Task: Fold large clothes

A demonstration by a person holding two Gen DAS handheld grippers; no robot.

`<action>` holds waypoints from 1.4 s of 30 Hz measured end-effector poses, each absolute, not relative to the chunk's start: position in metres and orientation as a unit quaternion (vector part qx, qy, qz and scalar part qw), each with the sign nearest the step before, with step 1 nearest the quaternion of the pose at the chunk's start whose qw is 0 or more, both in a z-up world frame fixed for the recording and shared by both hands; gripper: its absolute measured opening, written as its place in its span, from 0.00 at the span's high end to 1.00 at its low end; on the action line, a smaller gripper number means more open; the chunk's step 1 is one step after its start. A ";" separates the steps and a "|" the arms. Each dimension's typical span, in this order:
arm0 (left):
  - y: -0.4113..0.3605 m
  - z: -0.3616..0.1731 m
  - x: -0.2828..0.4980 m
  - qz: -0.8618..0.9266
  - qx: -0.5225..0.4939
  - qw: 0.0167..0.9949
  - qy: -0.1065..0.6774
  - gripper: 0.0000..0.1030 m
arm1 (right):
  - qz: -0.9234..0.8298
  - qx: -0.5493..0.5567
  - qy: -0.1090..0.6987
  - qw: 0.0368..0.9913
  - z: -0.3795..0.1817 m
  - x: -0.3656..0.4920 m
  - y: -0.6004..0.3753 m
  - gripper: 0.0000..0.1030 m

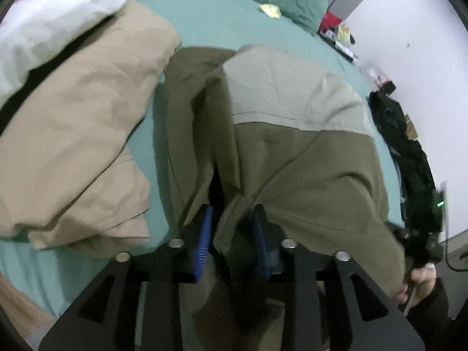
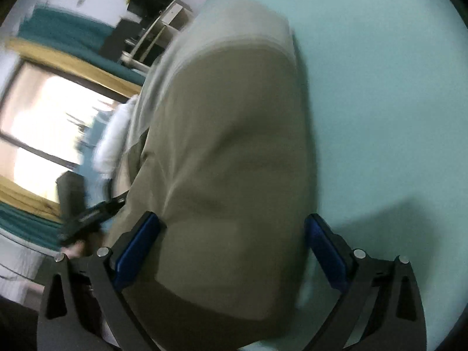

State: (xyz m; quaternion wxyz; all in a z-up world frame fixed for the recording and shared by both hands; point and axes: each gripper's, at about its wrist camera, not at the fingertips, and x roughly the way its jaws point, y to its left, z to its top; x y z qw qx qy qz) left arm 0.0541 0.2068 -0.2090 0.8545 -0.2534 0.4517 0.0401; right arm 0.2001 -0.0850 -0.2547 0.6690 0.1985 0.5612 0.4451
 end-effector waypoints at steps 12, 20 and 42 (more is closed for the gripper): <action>0.167 -0.156 0.029 0.045 -0.235 0.885 0.399 0.38 | 0.403 0.138 0.520 0.740 -0.213 0.166 -0.086 0.60; 0.129 -0.152 0.045 0.013 -0.234 0.885 0.401 0.35 | 0.352 0.068 0.494 0.792 -0.184 0.145 -0.170 0.60; 0.073 -0.255 0.098 -0.079 -0.276 0.811 0.510 0.17 | 0.352 0.076 0.545 0.757 -0.198 0.163 -0.226 0.31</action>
